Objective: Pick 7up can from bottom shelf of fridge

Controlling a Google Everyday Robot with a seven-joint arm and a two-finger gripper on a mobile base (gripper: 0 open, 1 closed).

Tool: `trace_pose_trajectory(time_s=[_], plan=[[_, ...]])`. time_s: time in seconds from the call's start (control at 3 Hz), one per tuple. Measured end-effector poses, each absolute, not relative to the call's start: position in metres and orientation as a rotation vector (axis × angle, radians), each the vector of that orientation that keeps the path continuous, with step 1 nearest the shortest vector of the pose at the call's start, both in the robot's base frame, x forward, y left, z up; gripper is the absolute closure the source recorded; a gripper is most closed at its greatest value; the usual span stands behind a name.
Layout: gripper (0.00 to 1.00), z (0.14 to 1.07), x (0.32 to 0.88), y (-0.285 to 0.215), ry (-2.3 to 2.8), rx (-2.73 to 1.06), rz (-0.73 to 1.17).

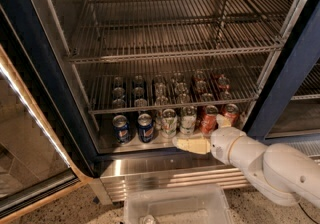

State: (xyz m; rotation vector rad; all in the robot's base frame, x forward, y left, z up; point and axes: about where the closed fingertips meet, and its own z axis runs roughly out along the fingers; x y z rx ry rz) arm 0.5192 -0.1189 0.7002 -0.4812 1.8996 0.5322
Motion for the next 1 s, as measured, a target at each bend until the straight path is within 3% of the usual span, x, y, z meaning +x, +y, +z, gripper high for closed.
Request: trace_pose_trajectory(time_s=[1.0], plan=[[0.00,0.628,0.527,-0.112,1.887,-0.343,0.621]])
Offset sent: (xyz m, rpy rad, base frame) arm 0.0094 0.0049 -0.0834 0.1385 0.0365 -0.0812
